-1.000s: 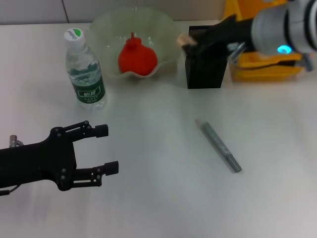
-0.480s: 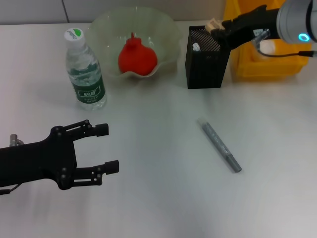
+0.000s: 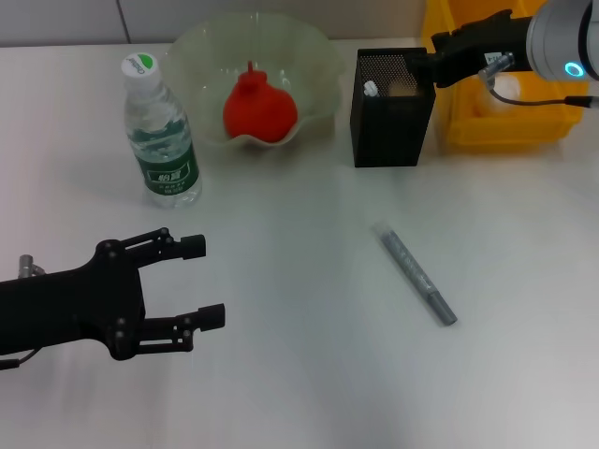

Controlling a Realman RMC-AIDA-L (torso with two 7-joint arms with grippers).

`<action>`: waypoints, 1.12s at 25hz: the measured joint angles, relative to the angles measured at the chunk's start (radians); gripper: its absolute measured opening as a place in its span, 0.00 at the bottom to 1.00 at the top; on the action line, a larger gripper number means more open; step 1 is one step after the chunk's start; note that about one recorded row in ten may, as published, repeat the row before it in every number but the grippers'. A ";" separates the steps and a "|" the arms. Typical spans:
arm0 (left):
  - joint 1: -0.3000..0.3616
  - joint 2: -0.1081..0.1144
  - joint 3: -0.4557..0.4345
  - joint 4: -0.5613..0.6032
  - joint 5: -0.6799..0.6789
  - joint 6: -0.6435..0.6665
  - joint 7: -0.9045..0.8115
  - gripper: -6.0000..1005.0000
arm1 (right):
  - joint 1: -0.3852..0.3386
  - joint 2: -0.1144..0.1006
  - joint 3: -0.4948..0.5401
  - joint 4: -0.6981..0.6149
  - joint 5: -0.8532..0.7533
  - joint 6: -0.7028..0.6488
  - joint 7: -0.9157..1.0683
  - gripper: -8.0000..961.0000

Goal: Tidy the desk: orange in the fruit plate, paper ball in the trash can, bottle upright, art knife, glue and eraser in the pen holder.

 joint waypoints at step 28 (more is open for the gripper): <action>-0.011 0.019 -0.006 0.009 0.039 0.024 0.039 0.84 | 0.189 0.004 -0.092 -0.005 -0.146 -0.683 0.315 0.54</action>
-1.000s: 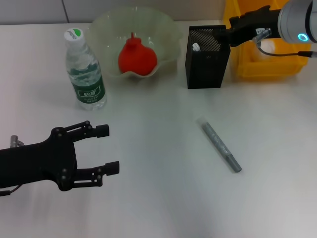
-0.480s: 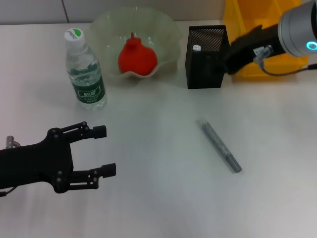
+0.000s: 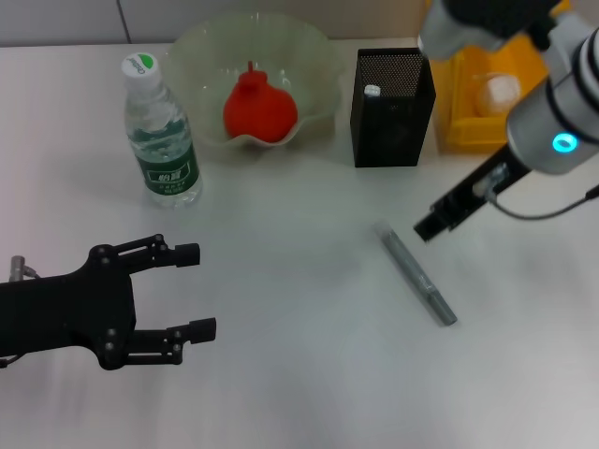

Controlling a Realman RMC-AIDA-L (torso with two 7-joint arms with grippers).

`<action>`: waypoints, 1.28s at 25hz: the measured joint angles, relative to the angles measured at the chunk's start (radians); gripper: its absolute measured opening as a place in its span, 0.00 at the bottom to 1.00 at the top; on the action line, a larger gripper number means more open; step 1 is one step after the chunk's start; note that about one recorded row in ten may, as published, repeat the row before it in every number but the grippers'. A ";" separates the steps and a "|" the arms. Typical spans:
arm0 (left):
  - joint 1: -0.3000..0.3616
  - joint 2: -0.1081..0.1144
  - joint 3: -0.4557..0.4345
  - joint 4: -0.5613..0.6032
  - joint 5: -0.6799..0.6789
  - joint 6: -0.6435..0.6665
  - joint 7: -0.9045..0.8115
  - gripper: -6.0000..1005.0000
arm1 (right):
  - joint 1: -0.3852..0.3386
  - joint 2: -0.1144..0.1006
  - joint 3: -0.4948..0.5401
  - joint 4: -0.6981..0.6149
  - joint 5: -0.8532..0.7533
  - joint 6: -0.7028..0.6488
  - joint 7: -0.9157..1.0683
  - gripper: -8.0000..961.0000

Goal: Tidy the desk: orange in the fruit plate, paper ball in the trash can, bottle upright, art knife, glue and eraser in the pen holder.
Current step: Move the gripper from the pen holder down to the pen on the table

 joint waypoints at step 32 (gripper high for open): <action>-0.010 -0.004 0.000 0.002 0.061 -0.012 0.006 0.84 | 0.072 0.004 -0.159 0.333 0.056 0.239 0.043 0.54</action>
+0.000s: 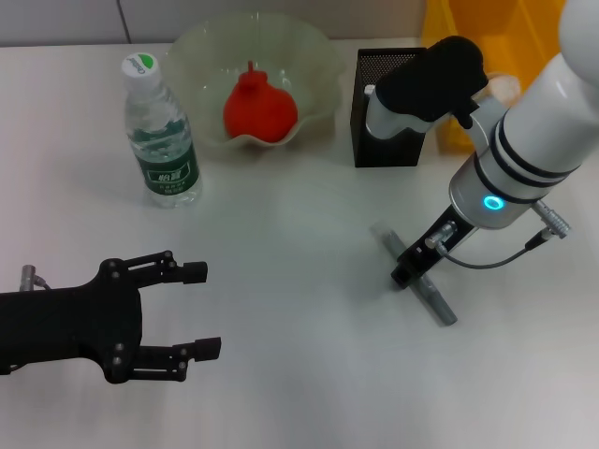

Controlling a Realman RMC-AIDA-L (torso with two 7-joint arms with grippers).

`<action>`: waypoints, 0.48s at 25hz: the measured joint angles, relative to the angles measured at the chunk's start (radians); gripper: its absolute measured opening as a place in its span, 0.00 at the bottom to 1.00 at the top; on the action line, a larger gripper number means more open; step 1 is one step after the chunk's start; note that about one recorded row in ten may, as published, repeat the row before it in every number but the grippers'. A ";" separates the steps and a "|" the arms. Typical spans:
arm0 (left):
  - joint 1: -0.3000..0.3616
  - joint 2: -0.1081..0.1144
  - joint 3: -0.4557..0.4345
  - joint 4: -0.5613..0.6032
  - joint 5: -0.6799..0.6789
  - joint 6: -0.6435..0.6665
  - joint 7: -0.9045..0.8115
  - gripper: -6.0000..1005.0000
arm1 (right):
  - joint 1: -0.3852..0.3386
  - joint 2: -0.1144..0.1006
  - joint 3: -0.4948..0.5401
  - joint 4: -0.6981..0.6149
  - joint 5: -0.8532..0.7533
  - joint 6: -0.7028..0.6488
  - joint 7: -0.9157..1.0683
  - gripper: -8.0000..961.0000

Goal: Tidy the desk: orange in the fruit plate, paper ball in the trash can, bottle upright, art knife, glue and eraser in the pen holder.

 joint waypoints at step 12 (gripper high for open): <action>0.000 0.003 -0.002 0.000 0.001 0.000 -0.002 0.84 | 0.012 -0.001 -0.011 0.010 -0.003 -0.008 0.001 0.22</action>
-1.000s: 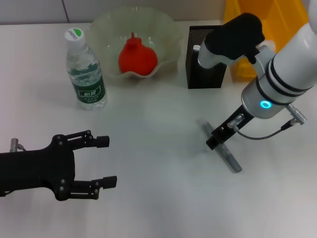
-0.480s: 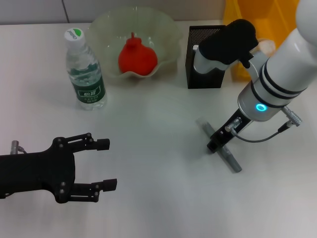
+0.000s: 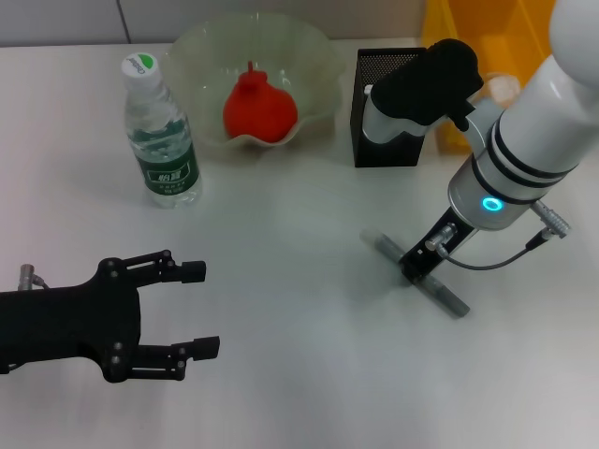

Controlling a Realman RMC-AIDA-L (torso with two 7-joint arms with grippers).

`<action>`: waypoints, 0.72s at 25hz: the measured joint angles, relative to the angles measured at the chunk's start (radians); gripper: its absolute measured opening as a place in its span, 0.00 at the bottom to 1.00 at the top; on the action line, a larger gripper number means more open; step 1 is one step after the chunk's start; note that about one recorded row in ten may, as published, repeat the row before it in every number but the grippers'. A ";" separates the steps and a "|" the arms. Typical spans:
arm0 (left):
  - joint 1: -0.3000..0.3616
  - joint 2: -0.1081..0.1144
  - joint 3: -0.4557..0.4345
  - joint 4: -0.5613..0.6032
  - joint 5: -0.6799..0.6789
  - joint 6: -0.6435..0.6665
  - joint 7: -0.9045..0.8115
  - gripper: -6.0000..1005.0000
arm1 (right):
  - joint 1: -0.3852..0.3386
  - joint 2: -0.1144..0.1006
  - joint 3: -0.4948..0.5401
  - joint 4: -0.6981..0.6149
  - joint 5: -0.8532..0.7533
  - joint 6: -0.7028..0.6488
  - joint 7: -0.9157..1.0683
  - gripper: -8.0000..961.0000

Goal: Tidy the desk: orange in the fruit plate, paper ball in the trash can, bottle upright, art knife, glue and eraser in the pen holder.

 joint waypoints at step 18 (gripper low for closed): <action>0.003 -0.017 -0.026 -0.008 -0.006 -0.005 -0.001 0.84 | -0.199 -0.008 0.205 -0.582 -0.004 0.024 -0.134 0.15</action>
